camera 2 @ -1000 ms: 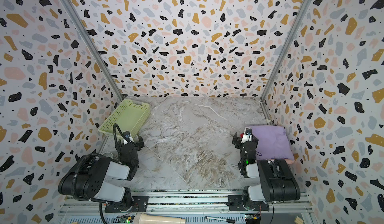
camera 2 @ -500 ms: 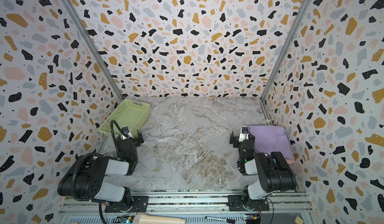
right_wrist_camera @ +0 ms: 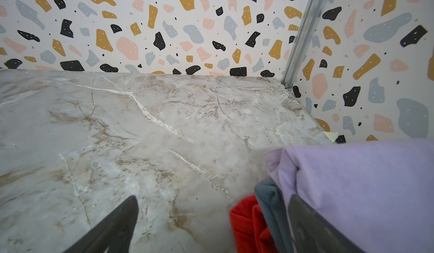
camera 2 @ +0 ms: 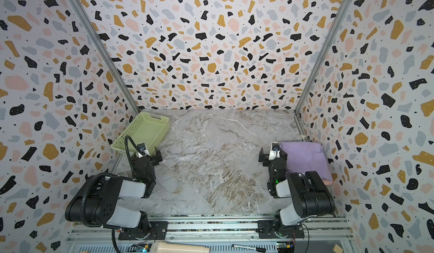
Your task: Fold and stack the t-shirts
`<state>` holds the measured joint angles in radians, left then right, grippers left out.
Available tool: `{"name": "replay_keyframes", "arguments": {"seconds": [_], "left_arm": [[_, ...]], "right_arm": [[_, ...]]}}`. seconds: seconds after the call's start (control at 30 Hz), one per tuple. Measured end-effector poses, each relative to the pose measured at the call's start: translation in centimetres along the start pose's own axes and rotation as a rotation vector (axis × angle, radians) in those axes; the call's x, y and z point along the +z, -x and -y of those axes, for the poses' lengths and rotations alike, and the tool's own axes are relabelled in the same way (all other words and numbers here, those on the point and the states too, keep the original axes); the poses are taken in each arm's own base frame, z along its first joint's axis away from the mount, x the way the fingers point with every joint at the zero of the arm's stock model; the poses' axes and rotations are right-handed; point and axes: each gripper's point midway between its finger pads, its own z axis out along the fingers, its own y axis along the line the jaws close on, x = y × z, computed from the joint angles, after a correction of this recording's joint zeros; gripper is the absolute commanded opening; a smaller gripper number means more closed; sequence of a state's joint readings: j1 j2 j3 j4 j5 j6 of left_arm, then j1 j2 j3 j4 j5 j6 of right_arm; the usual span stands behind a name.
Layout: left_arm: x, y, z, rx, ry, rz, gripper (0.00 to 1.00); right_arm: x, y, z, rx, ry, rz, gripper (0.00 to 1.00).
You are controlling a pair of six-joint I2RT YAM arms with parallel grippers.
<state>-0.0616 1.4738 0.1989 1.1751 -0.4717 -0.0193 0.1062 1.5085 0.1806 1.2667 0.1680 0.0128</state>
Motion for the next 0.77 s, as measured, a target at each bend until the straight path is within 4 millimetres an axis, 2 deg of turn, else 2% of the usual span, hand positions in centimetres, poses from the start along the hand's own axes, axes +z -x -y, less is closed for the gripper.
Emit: {"name": "replay_keyframes", "arguments": {"seconds": [0.77], "left_arm": [[0.00,0.00,0.00,0.000,0.000,0.000,0.99]], "right_arm": [[0.03,0.00,0.19,0.002,-0.001,0.000,0.99]]}}
